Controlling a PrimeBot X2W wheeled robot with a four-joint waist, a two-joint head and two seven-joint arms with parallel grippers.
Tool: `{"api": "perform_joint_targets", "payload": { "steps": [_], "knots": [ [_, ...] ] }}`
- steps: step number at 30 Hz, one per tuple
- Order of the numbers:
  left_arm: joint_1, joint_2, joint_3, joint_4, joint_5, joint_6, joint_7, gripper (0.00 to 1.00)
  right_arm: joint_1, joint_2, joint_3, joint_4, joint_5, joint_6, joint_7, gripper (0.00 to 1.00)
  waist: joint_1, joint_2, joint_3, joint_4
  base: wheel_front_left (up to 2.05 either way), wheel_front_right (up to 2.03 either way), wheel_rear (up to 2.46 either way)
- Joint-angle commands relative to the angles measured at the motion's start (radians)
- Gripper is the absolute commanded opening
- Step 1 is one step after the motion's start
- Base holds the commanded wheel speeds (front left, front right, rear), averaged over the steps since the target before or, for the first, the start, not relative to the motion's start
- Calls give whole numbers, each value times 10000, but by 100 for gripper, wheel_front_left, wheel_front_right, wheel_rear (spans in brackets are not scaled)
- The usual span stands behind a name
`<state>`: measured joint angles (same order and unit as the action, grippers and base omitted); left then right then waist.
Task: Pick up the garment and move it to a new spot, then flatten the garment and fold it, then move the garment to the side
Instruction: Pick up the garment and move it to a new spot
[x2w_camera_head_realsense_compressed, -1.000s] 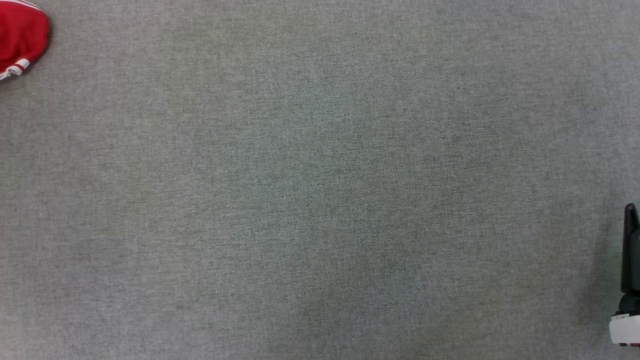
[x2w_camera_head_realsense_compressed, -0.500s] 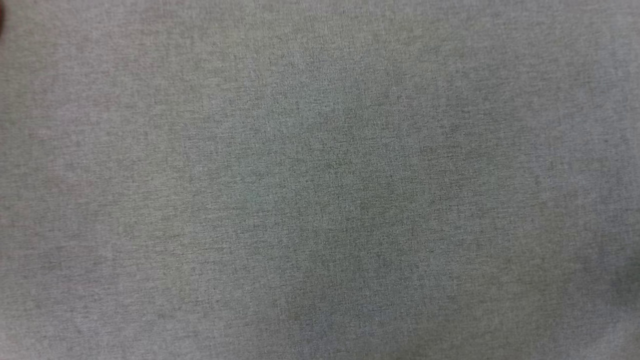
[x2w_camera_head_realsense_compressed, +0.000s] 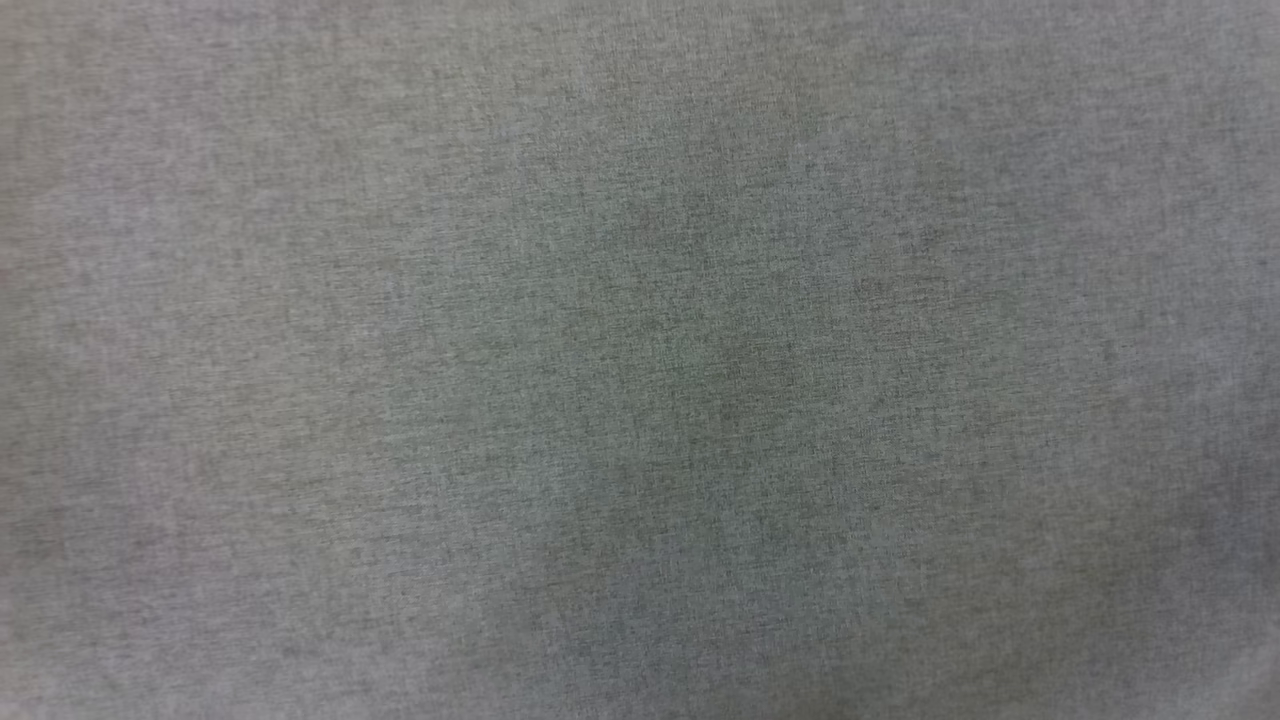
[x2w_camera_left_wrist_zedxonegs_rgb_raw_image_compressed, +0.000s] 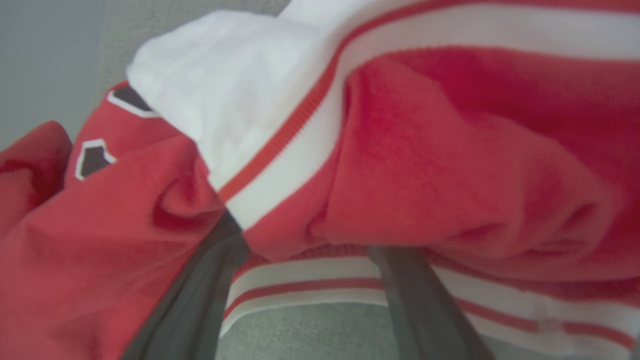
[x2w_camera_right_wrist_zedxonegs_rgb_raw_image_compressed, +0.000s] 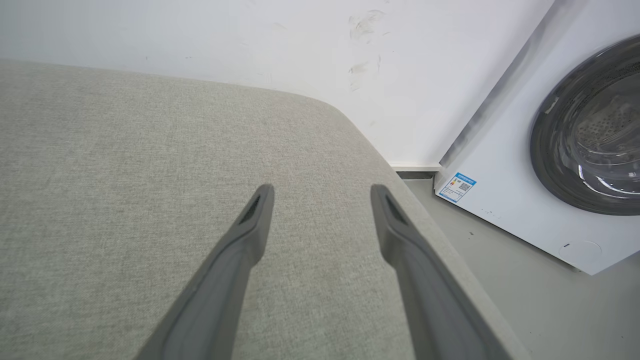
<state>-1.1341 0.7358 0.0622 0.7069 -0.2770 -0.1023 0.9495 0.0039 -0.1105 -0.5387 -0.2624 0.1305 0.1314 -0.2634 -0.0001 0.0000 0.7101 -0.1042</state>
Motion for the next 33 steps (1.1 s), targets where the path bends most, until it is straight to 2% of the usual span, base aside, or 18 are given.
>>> {"api": "perform_joint_targets", "payload": {
  "steps": [1, 3, 4, 11, 16, 23, 28, 33],
  "knots": [
    [304, -297, -189, 287, 4, -48, 13, 100, -16, 57, 27, -65, -53, -14, -20, 100, 1, 0, 59, -34, 0, 0, 0],
    [271, -277, -324, 258, -111, -143, -148, 100, -18, 123, 86, -70, -67, -14, -20, 100, 1, 0, 112, -61, 0, 0, 0],
    [275, -311, -407, 332, -217, -202, -89, 0, -30, 147, 110, -58, -84, -14, -20, 100, 1, 0, 113, -73, 0, 0, 0],
    [-5, -24, -1056, 248, -717, -312, -416, 0, -200, 229, 280, -127, -158, -14, -20, 100, 1, 0, -211, -50, 0, 0, 0],
    [-265, 480, -2141, -240, -1380, -284, -720, 0, -169, 348, 608, 39, -169, -14, -20, 100, 1, 0, -729, 77, 0, 0, 0],
    [-718, 1195, -3857, -880, -2417, -278, -1090, 0, -49, 440, 1120, 594, -142, -14, -22, 100, 1, 0, -1713, 334, 0, 0, 0],
    [-1238, 1583, -5441, -1667, -2969, -278, -1080, 0, 151, 466, 1063, 986, 4, -14, -20, 100, 1, 0, -2597, 523, 0, 0, 0],
    [-1839, 1493, -6862, -2475, -3632, -277, -926, 0, 572, 512, 1242, 1363, -97, -14, -20, 100, 1, 0, -3589, 682, 0, 0, 0]
  ]
}}
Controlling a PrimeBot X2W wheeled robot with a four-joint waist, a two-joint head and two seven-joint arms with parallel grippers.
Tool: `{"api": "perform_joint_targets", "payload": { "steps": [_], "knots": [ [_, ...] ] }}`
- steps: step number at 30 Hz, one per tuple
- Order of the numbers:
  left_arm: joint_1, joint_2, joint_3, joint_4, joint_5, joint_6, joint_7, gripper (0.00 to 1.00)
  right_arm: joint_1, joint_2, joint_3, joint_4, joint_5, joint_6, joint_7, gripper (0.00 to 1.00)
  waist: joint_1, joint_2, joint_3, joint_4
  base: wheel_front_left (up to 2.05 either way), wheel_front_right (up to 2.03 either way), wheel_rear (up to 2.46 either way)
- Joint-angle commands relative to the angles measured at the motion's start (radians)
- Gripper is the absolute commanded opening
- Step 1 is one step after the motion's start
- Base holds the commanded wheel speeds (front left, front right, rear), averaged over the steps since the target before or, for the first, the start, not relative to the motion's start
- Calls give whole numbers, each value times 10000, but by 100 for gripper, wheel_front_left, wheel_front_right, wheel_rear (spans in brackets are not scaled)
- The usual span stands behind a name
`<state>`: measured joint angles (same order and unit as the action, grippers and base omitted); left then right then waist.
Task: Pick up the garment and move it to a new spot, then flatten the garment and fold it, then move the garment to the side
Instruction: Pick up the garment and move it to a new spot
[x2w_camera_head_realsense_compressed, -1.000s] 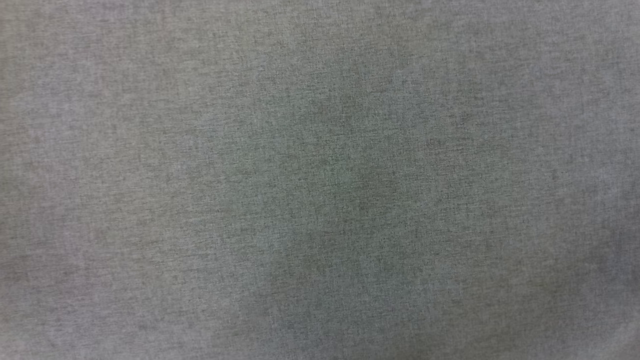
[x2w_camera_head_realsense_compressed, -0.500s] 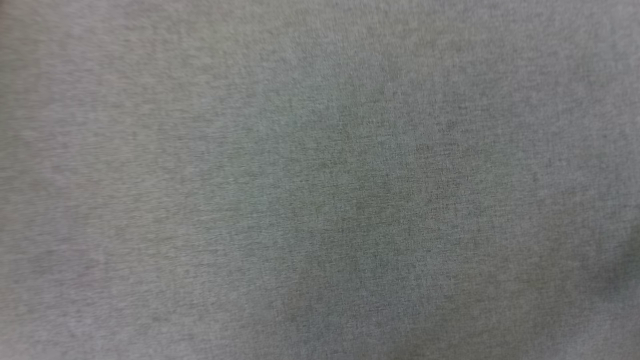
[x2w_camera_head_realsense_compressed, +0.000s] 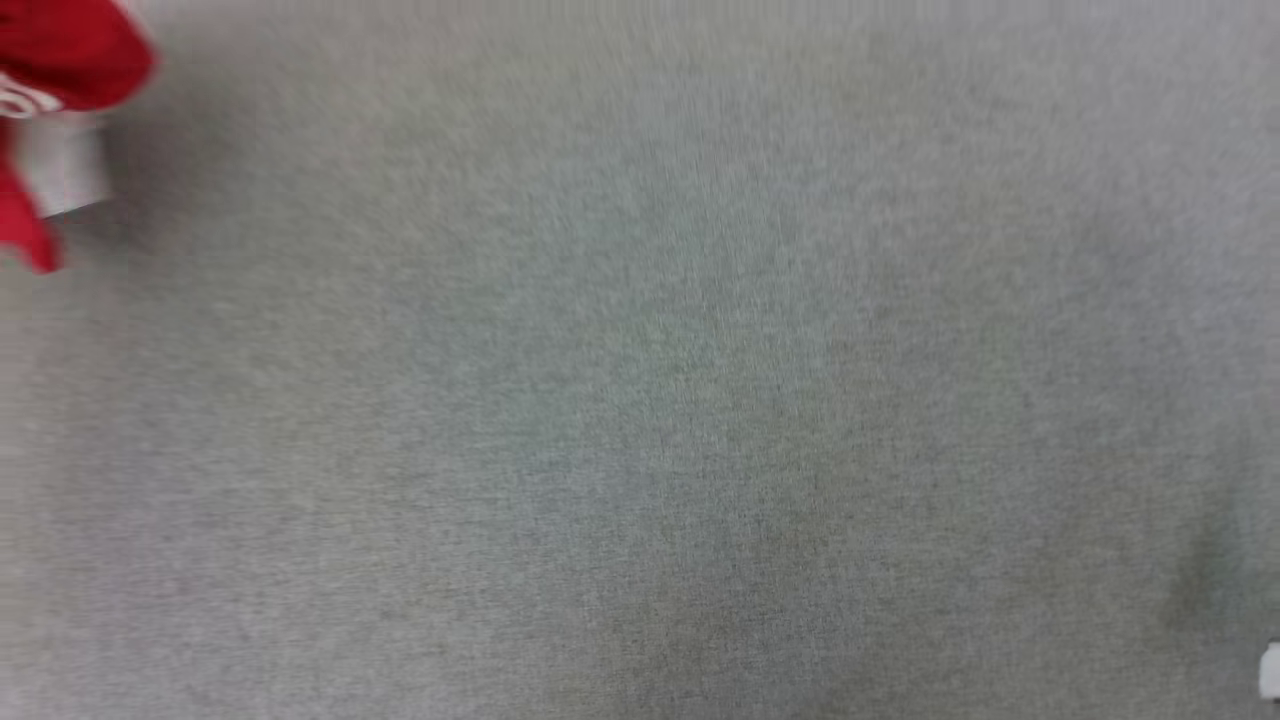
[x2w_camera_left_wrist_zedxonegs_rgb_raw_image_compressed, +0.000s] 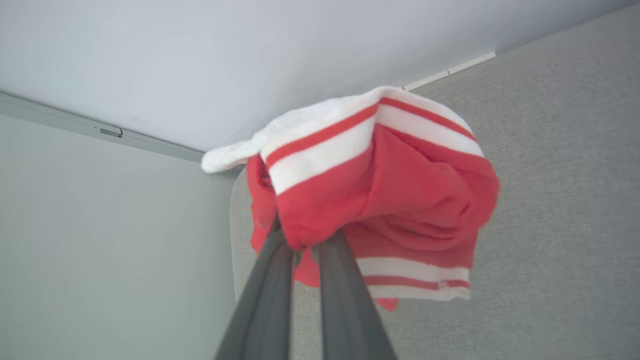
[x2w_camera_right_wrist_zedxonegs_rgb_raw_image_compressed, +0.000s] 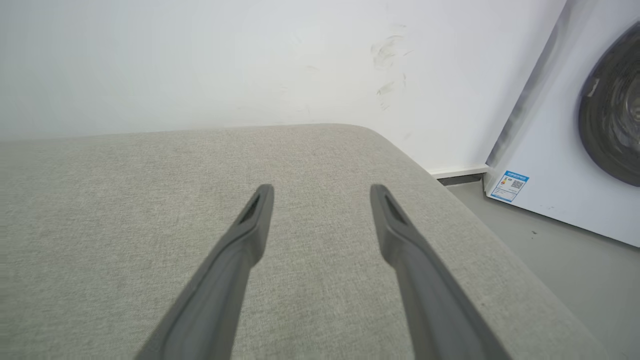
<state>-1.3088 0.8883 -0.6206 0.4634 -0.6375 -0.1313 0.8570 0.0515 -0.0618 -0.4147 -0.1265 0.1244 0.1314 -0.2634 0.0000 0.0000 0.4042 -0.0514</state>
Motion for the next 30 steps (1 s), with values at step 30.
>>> {"api": "perform_joint_targets", "payload": {
  "steps": [30],
  "knots": [
    [1034, -2112, -3393, -2998, -4229, 366, -244, 0, 1156, 123, 883, 404, 130, -12, -20, 100, 0, 0, -2304, -1008, 0, 0, 0]
  ]
}}
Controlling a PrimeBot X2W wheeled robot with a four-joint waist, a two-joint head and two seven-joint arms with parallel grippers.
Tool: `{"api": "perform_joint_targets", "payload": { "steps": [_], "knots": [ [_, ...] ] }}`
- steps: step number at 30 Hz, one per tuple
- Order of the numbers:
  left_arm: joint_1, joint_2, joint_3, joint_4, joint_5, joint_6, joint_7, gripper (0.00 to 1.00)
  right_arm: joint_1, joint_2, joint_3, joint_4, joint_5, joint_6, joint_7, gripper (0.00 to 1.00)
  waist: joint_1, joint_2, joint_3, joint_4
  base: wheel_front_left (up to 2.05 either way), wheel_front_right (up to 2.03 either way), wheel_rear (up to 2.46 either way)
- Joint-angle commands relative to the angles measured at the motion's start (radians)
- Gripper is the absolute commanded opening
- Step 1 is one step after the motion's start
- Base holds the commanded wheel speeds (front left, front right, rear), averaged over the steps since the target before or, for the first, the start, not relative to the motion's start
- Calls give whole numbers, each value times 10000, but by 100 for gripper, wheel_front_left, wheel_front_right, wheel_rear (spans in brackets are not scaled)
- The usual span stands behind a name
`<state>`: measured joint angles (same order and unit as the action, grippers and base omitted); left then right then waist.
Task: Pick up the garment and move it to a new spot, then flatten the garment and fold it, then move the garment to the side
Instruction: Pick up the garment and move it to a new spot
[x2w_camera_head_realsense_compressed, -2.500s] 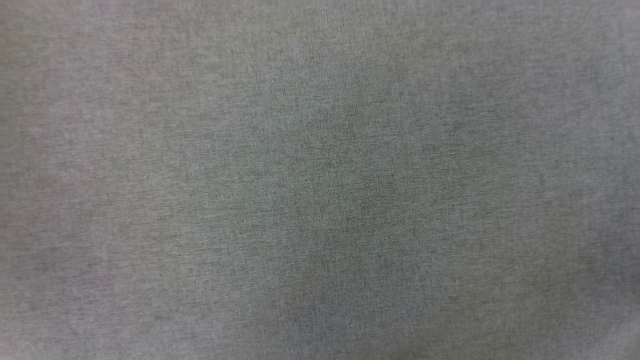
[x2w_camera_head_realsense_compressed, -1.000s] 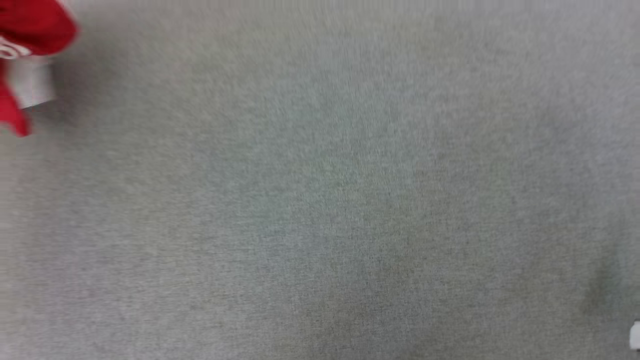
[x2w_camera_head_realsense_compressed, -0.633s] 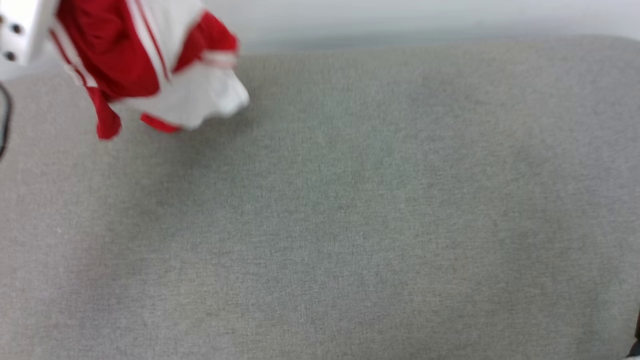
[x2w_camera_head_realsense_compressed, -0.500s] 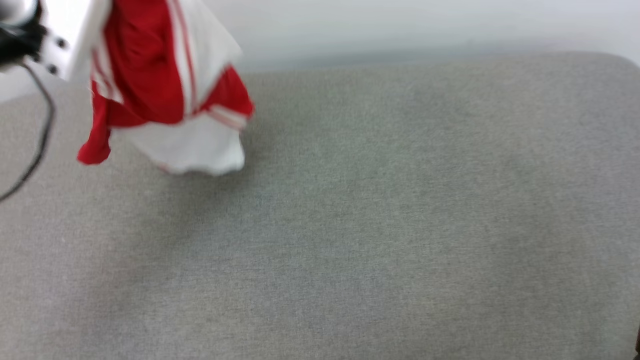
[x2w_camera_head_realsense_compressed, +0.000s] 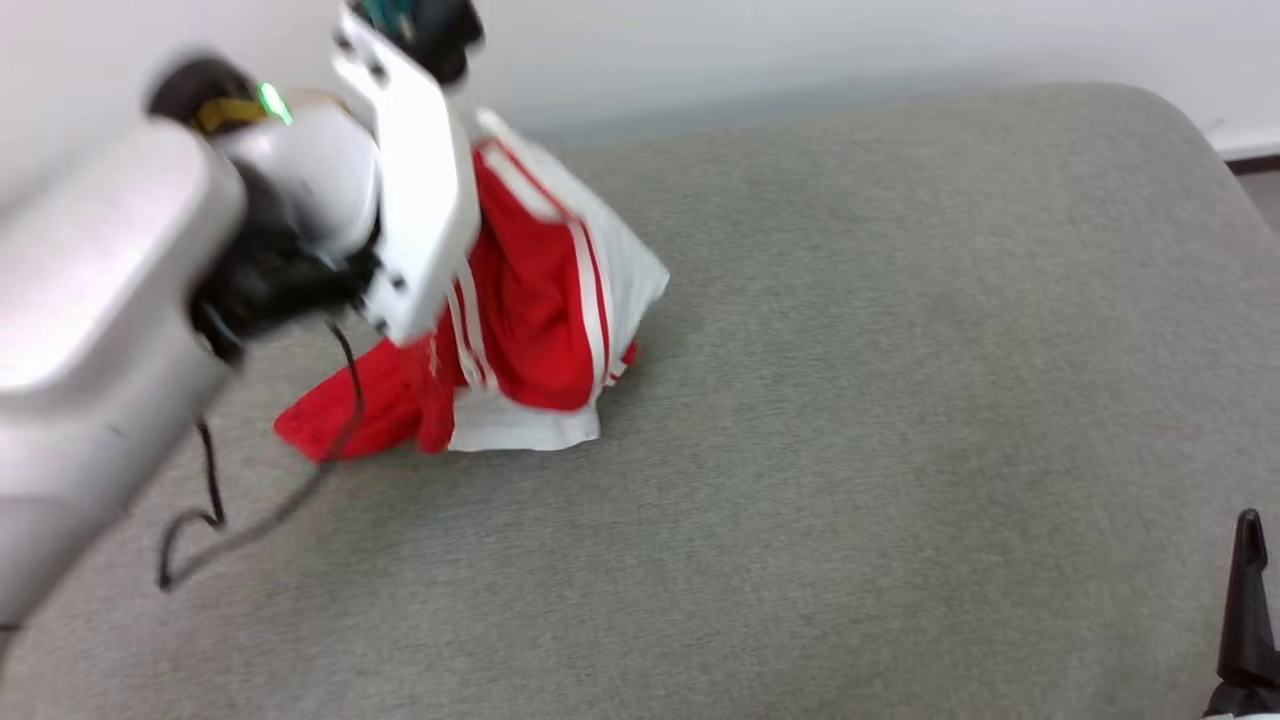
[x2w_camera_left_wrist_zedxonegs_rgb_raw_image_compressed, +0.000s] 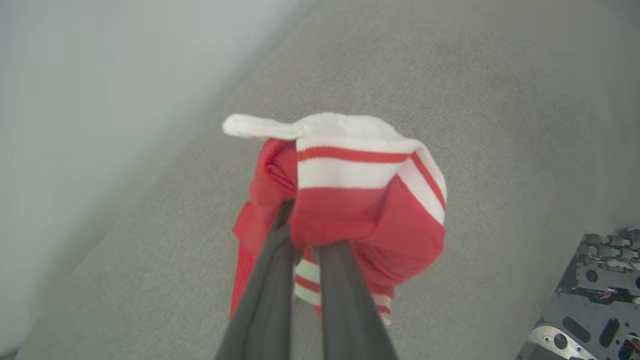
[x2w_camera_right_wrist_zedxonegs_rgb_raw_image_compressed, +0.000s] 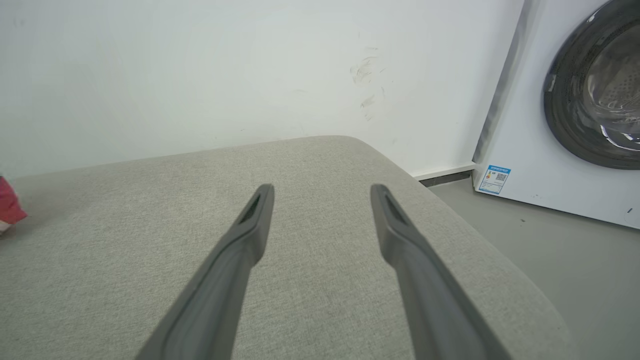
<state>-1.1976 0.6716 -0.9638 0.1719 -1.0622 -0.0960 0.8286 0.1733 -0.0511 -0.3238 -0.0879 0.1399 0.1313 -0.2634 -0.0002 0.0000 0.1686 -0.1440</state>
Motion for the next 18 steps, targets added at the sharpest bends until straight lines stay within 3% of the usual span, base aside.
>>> {"api": "perform_joint_targets", "payload": {
  "steps": [1, 11, 18],
  "knots": [
    [201, -66, -46, 71, -51, 26, -90, 0, -103, 13, 6, 41, 6, -10, -20, 100, 2, 0, 85, -174, 0, 0, 0],
    [2246, -1223, -258, 2024, -693, -78, -1765, 0, -629, 9, 482, 383, 230, -10, -20, 100, 2, 0, 404, -943, 0, 0, 0],
    [2720, -2232, -324, 3794, -1171, -78, -1954, 0, -925, 11, 754, 540, 317, -10, -20, 100, 2, 0, 661, -1233, 0, 0, 0]
  ]
}}
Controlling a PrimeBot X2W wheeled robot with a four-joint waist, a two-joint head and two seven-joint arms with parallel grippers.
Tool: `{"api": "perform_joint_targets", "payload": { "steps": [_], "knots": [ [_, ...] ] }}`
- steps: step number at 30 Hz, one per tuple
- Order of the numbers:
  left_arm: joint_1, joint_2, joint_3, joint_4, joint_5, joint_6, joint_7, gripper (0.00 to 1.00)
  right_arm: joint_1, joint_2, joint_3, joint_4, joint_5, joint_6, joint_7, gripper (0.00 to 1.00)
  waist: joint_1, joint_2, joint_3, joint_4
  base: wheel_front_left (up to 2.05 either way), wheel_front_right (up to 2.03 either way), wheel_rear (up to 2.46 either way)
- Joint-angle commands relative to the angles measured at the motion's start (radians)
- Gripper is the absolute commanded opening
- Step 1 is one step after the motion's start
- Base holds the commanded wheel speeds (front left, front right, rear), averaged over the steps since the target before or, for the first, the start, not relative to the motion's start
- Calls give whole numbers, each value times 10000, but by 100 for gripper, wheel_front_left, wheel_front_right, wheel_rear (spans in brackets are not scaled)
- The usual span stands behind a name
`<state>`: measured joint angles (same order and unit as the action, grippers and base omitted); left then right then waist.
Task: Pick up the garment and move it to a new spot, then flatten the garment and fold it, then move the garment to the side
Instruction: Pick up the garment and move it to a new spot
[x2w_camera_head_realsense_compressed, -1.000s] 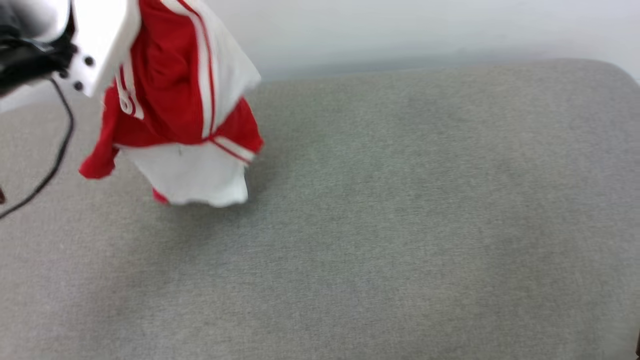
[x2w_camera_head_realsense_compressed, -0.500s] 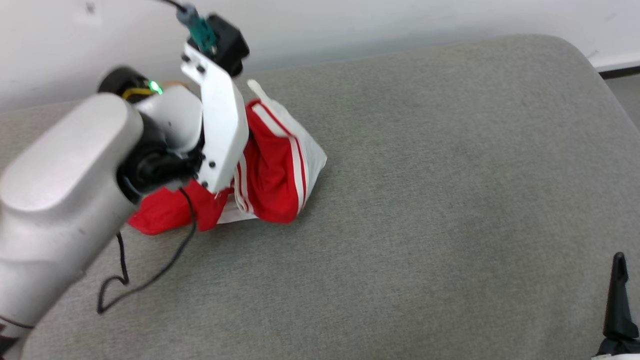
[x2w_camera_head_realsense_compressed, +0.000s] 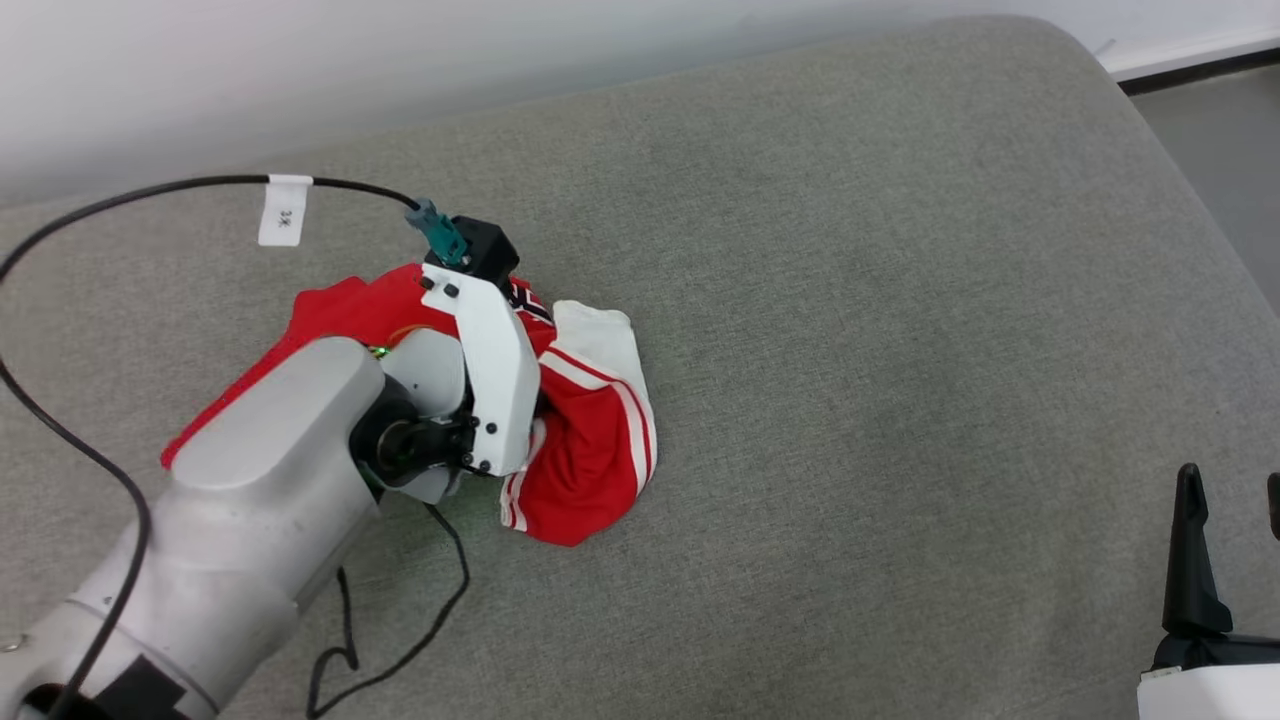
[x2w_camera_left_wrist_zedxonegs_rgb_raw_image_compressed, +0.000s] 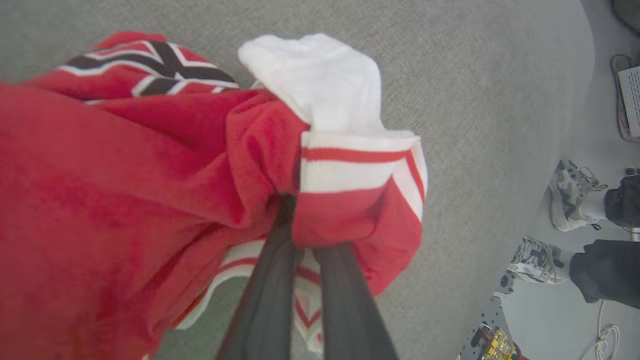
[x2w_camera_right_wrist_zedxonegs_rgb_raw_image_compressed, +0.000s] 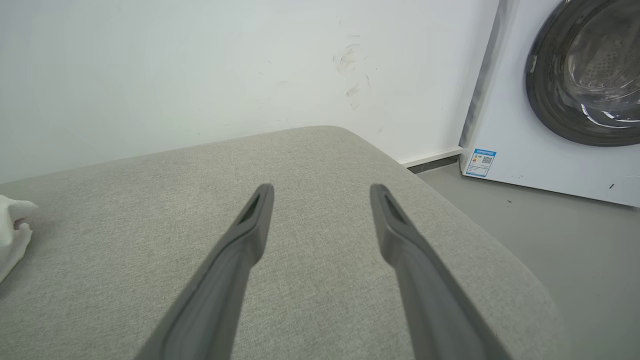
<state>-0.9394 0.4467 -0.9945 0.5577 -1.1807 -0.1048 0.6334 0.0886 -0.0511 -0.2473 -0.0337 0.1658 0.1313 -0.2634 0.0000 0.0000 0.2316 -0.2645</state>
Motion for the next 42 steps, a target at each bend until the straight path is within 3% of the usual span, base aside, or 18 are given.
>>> {"api": "perform_joint_targets", "payload": {
  "steps": [1, 2, 3, 9, 14, 22, 29, 34, 39, 42],
  "knots": [
    [141, -138, 48, 110, -105, 6, -25, 34, -109, 13, 25, 11, 54, -10, -20, 100, 0, 0, 56, -46, 0, 0, 0],
    [103, -254, 123, 238, -167, -21, -132, 58, -124, 13, 55, 27, 62, -10, -20, 100, 0, 0, 78, -58, 0, 0, 0],
    [49, -363, 181, 358, -193, -59, -262, 100, -143, 13, 57, 31, 79, -10, -20, 100, 0, 0, 104, -59, 0, 0, 0],
    [-314, -933, 674, 821, -632, -160, -950, 100, -204, -92, -18, 13, 101, -10, -20, 100, 0, 0, 98, 116, 0, 0, 0],
    [-657, -1157, 1143, 163, -964, -251, -1663, 100, -128, -278, -108, -96, 113, -10, -20, 100, 0, 0, -88, 495, 0, 0, 0],
    [-160, -63, 1437, -2584, 186, -251, -5376, 100, 29, -536, 80, -166, 187, -10, -20, 100, 0, 0, -575, 1125, 0, 0, 0],
    [1223, 769, 1606, -2862, 1610, -105, -8459, 100, 377, -779, 298, -137, 232, -10, -20, 100, 0, 0, -1185, 1790, 0, 0, 0],
    [2563, 819, 2216, -3243, 2470, 486, -8977, 100, 712, -916, 377, -137, 242, -10, -20, 100, 0, 0, -1606, 2262, 0, 0, 0],
    [4481, 362, 3831, -4383, 3863, 960, -8982, 100, 1069, -964, 427, -103, 224, -10, -20, 100, 0, 0, -2063, 2735, 0, 0, 0],
    [5568, 2, 4833, -5119, 4898, 947, -8983, 100, 1205, -923, 429, -126, 220, -10, -20, 100, 0, 0, -2218, 2993, 0, 0, 0]
  ]
}}
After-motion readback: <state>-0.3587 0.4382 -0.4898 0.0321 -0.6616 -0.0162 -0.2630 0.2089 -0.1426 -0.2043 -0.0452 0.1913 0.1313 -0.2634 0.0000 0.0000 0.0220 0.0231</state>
